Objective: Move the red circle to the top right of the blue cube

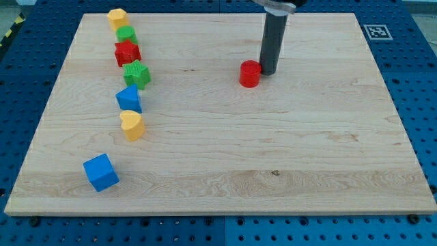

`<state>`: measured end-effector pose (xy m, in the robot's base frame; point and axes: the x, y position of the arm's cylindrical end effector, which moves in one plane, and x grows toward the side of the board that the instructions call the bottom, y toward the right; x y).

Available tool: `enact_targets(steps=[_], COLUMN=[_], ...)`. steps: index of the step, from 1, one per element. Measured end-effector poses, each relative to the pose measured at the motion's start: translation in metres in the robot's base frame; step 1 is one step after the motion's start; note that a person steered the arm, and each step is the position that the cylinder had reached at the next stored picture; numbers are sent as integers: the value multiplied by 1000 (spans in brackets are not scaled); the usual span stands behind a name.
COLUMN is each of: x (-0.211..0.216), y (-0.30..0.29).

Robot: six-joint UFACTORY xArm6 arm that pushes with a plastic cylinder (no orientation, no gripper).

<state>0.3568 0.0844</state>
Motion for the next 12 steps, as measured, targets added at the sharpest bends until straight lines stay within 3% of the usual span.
enact_targets(steps=[3,8,9,11,12], x=[7,148,154,113,127], y=[-34,-103,-129,-139,-153])
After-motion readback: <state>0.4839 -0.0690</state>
